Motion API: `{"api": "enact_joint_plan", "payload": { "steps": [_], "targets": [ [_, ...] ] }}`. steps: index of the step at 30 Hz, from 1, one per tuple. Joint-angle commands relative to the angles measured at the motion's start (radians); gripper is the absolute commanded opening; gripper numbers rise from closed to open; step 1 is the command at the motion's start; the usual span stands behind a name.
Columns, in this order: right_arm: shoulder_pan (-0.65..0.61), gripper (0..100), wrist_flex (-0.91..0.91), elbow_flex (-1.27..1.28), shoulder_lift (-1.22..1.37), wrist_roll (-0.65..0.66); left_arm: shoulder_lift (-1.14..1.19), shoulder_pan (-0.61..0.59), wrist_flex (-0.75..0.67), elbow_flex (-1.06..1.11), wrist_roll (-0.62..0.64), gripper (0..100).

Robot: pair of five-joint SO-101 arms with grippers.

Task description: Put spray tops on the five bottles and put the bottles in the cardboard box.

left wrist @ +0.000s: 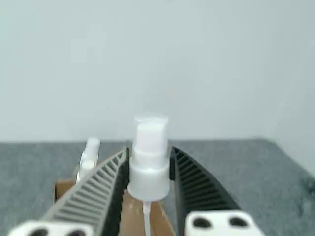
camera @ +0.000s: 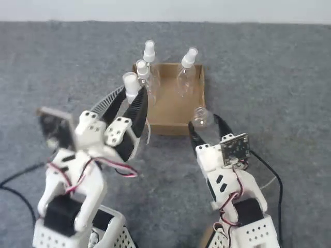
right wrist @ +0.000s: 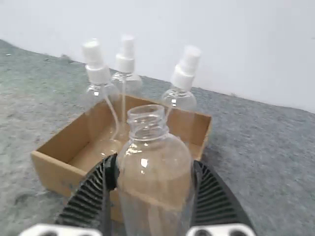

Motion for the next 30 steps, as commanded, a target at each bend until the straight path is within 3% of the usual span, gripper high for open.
{"api": "enact_joint_plan", "payload": {
  "steps": [1, 8, 19, 30],
  "targets": [
    [-0.088, 1.7, -0.021, 0.021, -0.022, 0.017, -0.112, -0.005, -0.081, 0.03, 0.018, 9],
    [-0.191, 1.7, -0.019, 0.023, -0.013, 0.015, -0.181, -0.005, -0.169, 0.073, 0.02, 9],
    [-0.346, 1.7, -0.025, 0.023, -0.015, 0.015, -0.316, -0.005, -0.196, 0.074, 0.02, 9],
    [-0.392, 1.7, -0.031, 0.023, -0.022, 0.014, -0.456, 0.0, -0.199, 0.196, 0.04, 9]
  ]
}}
